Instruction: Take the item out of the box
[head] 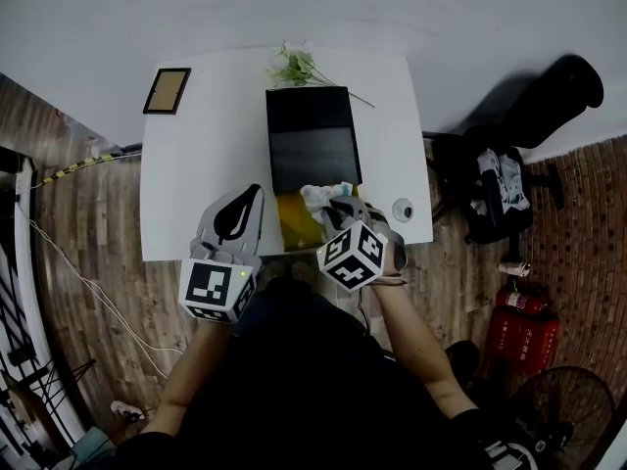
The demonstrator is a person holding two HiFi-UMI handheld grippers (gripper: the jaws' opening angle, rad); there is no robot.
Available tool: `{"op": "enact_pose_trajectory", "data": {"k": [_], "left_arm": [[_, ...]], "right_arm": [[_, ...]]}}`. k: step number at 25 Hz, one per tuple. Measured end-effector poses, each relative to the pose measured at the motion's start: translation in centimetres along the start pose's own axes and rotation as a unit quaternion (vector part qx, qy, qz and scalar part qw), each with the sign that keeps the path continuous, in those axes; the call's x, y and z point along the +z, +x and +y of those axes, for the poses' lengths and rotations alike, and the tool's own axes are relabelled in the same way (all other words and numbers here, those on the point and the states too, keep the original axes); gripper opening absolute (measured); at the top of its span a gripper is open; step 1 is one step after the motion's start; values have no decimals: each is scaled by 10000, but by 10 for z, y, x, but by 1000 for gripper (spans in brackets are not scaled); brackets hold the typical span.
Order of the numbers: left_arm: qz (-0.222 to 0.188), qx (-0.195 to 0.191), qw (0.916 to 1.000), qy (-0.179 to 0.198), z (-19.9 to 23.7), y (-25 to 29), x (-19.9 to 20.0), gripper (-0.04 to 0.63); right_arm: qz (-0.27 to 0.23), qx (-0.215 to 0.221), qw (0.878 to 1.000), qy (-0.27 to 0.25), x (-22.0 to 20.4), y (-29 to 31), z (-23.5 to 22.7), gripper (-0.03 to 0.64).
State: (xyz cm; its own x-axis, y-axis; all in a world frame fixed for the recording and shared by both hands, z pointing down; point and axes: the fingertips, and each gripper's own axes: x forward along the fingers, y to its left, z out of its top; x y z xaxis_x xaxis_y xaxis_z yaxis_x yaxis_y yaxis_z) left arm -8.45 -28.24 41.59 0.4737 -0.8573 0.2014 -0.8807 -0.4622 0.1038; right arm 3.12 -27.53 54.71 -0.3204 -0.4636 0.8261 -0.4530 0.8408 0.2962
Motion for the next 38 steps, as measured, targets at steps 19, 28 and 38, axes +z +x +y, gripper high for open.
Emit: {"op": "enact_pose_trajectory", "data": {"k": [19,28,38], "left_arm": [[-401,-102,9986,317,-16,-11,29,11],[-797,15,9960,396,-15,-17,55,11],[-1344,51,9900,418,-18,-30,102,11]], "right_arm": [[-1474,-1862,9703,455,59,-110,-64,46],[-2520,-2671,9268,783,81,-161,-86,46],[-3774,-3067,8597,1564,98,-220,-101,46]]}}
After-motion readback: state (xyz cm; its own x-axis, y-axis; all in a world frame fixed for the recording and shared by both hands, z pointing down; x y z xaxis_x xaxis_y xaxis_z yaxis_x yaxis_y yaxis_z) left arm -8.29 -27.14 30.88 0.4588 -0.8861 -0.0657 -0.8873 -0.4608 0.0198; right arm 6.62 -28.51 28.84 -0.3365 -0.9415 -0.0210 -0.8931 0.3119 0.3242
